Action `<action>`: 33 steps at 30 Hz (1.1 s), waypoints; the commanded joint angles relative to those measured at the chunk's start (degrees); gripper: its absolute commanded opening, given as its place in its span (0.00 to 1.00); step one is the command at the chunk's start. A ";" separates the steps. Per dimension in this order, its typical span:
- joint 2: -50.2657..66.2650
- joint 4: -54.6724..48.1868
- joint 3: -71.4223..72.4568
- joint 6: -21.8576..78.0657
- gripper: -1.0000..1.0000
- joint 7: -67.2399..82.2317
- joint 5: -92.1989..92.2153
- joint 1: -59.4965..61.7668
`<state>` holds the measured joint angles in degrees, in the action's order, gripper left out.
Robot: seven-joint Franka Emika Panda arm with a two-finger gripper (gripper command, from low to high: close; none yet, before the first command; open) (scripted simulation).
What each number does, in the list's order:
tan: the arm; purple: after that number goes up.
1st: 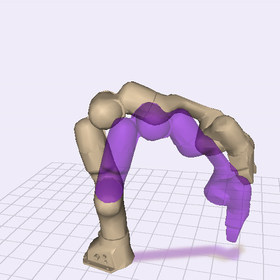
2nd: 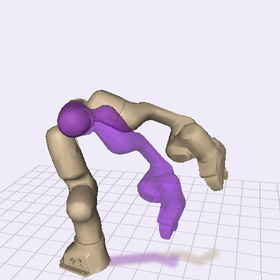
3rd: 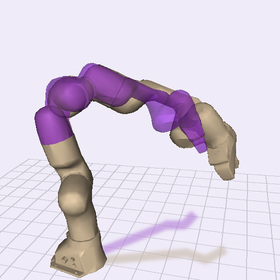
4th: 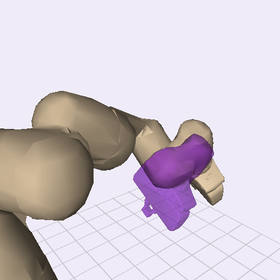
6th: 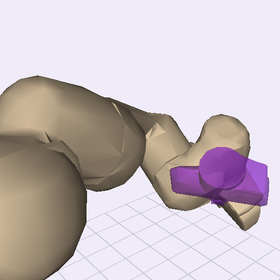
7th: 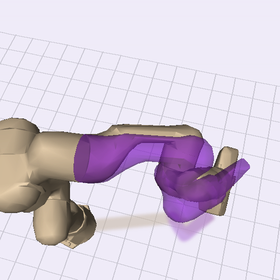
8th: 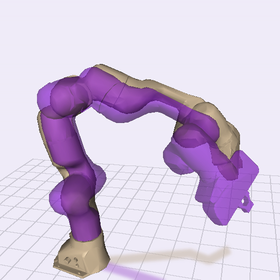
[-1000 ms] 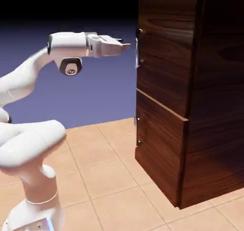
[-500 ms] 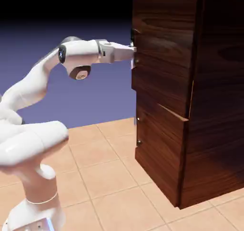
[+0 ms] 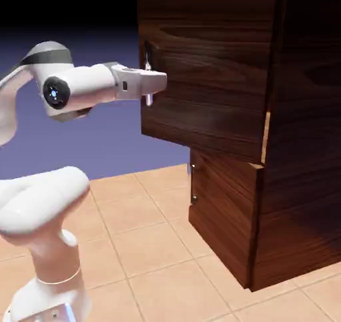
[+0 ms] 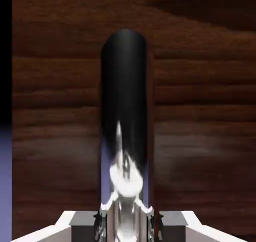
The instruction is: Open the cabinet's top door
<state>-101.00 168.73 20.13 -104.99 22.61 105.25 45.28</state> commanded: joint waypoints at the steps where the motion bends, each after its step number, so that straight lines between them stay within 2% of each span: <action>1: -0.04 0.30 -1.65 2.43 0.00 0.45 -0.71 1.33; 4: 0.48 0.86 -5.99 9.92 0.00 1.71 -2.29 5.89; 16: 20.38 -4.37 -30.65 26.76 0.00 16.26 -24.43 2.16; 24: 36.99 -14.08 -44.07 37.46 0.00 25.14 -37.72 -5.72; 33: 55.68 -30.11 -58.72 51.25 0.00 33.86 -48.79 -20.11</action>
<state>-45.32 138.62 -38.59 -53.68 56.47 56.44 25.17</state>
